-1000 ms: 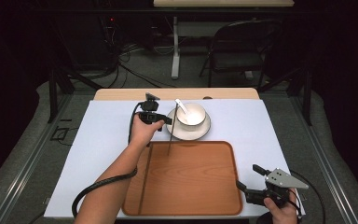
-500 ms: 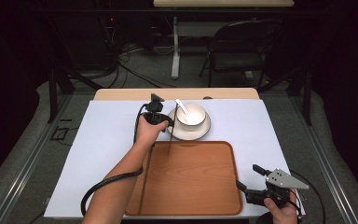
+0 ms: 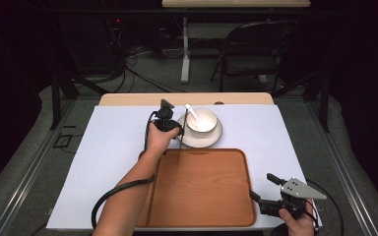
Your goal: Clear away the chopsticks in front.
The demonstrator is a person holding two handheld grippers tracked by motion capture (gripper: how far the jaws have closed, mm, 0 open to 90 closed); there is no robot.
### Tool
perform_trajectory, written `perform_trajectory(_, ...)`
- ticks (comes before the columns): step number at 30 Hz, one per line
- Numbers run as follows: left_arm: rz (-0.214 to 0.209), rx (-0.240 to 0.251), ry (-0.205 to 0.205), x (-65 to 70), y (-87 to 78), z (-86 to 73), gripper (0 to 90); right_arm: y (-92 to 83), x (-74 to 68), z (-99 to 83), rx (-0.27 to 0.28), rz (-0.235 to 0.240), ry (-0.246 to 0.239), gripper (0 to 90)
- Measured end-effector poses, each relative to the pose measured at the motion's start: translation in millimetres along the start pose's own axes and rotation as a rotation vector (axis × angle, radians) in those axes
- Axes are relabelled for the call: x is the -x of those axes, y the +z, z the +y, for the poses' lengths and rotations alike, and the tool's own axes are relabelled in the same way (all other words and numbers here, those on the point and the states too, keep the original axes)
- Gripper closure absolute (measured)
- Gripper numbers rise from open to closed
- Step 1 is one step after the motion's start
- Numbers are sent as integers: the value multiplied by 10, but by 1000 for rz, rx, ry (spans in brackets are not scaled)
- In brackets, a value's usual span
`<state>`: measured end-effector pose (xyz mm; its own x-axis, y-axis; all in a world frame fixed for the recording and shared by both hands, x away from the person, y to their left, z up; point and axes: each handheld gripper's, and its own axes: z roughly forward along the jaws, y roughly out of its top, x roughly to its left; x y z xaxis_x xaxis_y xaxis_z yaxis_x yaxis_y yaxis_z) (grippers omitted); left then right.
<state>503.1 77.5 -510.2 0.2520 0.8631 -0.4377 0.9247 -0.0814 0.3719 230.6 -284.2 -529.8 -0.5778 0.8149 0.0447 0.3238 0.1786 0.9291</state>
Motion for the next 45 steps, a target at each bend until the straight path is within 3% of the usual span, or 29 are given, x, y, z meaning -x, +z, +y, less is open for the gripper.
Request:
perform_trajectory(7, 1, -17, -6, 19, 42, 7, 796, 0, -2, 0, 0, 0, -2, 148)
perform_trajectory(11, 3, -39, -49, -1, 76, 20, 823, 1, 1, 1, -2, 1, 0, 148)
perform_trajectory(15, -22, -50, -85, -28, 89, 30, 839, -1, 0, 0, 0, 1, -2, 148)
perform_trajectory(23, -23, -41, -108, -48, 59, 26, 848, -2, -1, -1, -1, 1, -3, 148)
perform_trajectory(30, -17, -7, -114, -111, -122, 31, 848, -1, -1, -1, -1, 0, -3, 148)
perform_trajectory(38, -3, 45, -150, -267, -419, 35, 848, 1, -3, 1, -3, 0, -3, 148)
perform_trajectory(41, -7, 59, -163, -315, -535, 10, 848, 2, -3, 1, -2, -1, -2, 148)
perform_trajectory(45, -8, 72, -152, -345, -698, -76, 848, 1, 3, 0, -4, 1, 2, 148)
